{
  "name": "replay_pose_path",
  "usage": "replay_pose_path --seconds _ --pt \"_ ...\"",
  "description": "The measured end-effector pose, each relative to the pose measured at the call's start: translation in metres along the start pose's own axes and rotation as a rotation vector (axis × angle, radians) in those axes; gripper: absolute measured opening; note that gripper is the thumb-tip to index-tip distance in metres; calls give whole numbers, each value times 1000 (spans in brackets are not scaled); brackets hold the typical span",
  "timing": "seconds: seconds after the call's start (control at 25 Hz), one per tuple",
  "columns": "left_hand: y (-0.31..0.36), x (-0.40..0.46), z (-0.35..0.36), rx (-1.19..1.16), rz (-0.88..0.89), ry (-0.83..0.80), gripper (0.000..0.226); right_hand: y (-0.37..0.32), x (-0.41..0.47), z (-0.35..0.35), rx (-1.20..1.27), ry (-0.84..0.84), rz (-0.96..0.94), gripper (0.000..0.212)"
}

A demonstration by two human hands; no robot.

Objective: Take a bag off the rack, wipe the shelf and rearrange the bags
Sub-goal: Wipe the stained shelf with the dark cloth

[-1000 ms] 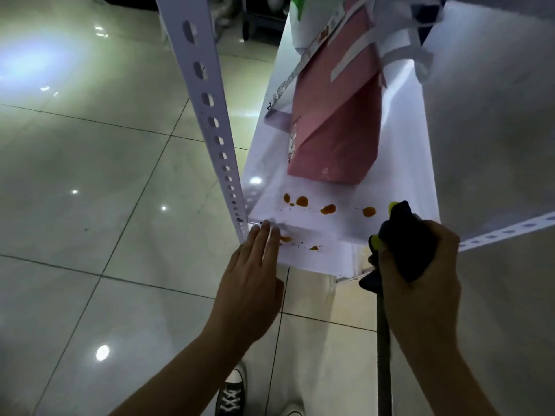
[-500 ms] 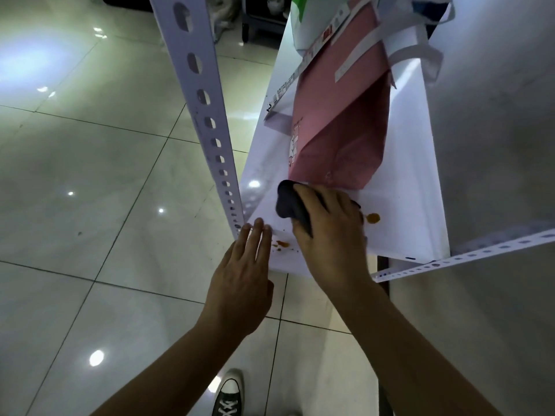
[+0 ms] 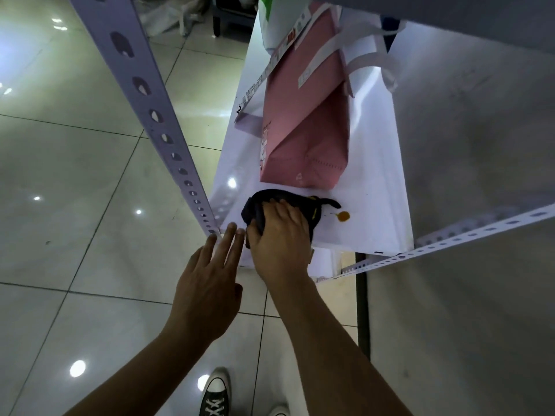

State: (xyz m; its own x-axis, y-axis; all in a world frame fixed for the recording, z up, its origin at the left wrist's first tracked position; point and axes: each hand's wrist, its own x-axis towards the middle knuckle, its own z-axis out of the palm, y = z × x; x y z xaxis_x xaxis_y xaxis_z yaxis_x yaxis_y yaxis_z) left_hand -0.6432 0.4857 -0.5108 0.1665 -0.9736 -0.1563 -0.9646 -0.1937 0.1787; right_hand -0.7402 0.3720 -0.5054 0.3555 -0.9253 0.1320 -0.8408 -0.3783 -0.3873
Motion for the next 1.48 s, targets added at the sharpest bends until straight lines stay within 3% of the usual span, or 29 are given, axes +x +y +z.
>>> replay_pose_path --seconds 0.2,0.36,0.48,0.6,0.92,1.08,1.24,1.32,1.48 --pt "3 -1 -7 -50 1 9 103 45 -20 -18 -60 85 166 38" --pt "7 -3 -4 -113 -21 -2 106 106 -16 -48 -160 43 270 50" --pt "11 -3 0 -129 -38 -11 106 135 11 -63 -201 -1 286 34" --pt "15 -4 -1 -134 -50 -24 105 145 46 -67 -239 -18 302 32" --pt "19 -3 -3 -153 -75 -45 104 129 -22 -61 -356 36 174 56" --pt "16 -1 -3 -145 -48 -29 105 142 6 -54 -290 17 213 68" --pt "18 -4 0 -162 -51 -22 107 133 -4 -50 -267 6 112 65" --pt "21 -4 0 -190 -66 -17 107 115 -20 -44 -254 -17 1 63" --pt "20 -3 -1 -215 -62 -3 104 67 -11 -22 -194 12 -44 58"
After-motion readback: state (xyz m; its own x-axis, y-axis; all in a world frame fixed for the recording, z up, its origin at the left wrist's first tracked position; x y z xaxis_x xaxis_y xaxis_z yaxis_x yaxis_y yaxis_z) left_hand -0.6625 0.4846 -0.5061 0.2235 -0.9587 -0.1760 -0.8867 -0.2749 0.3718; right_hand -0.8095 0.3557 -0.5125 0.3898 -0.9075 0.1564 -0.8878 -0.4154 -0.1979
